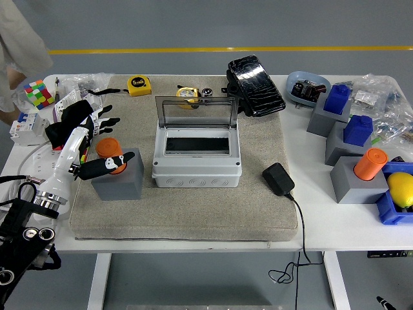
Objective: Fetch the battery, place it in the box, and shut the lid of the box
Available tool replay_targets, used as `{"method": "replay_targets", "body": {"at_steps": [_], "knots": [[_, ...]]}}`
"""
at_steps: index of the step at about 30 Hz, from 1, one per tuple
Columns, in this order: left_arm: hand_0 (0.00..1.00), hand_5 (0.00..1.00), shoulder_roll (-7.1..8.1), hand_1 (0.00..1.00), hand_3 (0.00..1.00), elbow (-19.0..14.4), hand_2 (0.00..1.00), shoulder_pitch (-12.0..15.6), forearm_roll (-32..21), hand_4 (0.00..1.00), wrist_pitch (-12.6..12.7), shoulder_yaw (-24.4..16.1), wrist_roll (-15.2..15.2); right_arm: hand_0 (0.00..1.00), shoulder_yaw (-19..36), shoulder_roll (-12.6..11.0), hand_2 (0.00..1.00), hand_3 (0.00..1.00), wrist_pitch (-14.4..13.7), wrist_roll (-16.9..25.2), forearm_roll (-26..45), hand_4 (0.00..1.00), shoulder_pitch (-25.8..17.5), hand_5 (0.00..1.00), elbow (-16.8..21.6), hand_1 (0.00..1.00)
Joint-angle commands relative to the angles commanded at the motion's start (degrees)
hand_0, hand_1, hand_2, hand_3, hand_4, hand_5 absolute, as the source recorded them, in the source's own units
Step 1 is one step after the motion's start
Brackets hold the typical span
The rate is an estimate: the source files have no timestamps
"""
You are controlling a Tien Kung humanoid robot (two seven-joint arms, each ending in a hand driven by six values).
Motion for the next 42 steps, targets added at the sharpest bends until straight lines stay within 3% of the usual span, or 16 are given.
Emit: {"method": "replay_targets", "body": {"at_steps": [4,5,9,10,16,17,22,23,28,29,42], "knots": [[0.567,0.044,-0.06,0.673,0.855,0.39,0.724,-0.2,-0.98,0.998,-0.19,0.79,-0.2,0.661,-0.08,-0.09,0.609,0.553,-0.01,-0.12,-0.04,0.956,0.08,0.474,0.0,0.608],[0.521,0.002,-0.1,0.596,0.807,0.48,0.664,-0.24,-1.57,0.998,-0.17,1.11,-0.47,0.661,-0.12,-0.13,0.609,0.552,-0.02,-0.15,0.02,0.956,0.09,0.473,0.0,0.608],[0.521,0.002,-0.18,0.596,0.807,0.69,0.664,-0.46,-3.3,0.998,-0.07,2.02,-1.26,0.661,-0.14,-0.21,0.609,0.552,-0.03,-0.38,-0.01,0.956,0.07,0.473,0.0,0.608],[0.466,0.002,-0.17,0.496,0.726,0.71,0.57,-0.53,-3.56,0.998,-0.06,2.19,-1.42,0.661,-0.15,-0.22,0.609,0.553,-0.03,-0.43,-0.02,0.957,0.08,0.473,0.0,0.608],[0.466,0.002,-0.27,0.496,0.726,1.42,0.57,-0.96,-5.74,0.998,-0.18,3.21,-2.1,0.661,-0.69,-0.19,0.609,0.553,-0.03,-0.37,0.27,0.957,0.1,0.473,0.0,0.608],[0.404,0.002,-0.3,0.35,0.591,1.57,0.398,-1.02,-6.12,0.998,-0.35,3.33,-2.15,0.661,-0.8,-0.17,0.609,0.553,-0.02,-0.35,0.35,0.956,0.1,0.473,0.0,0.608],[0.404,0.002,-0.65,0.35,0.591,2.54,0.398,-1.51,-8.66,0.998,-0.22,4.25,-3.45,0.661,-1.23,-0.15,0.609,0.553,-0.01,-0.33,0.5,0.956,0.12,0.473,0.0,0.608],[0.298,0.002,-0.75,0.258,0.417,2.65,0.293,-1.58,-8.99,0.998,-0.2,4.37,-3.62,0.661,-1.27,-0.16,0.609,0.553,-0.02,-0.35,0.49,0.956,0.1,0.473,0.0,0.608],[0.298,0.002,-1.4,0.258,0.417,3.17,0.293,-2.42,-10.86,0.998,0.08,5.35,-4.65,0.661,-1.43,-0.26,0.609,0.553,-0.01,-0.48,0.49,0.956,0.13,0.473,0.0,0.608],[0.225,0.002,-1.53,0.196,0.302,3.31,0.24,-2.59,-11.23,0.94,0.12,5.55,-4.85,0.661,-1.53,-0.28,0.609,0.554,0.0,-0.47,0.56,0.956,0.1,0.473,0.0,0.608],[0.183,0.002,-3.51,0.164,0.261,4.09,0.208,-4.48,-14.14,0.911,1.1,6.73,-6.0,0.661,-1.3,0.4,0.607,0.552,-0.49,0.66,0.62,0.955,-0.62,0.471,0.0,0.606]]}}
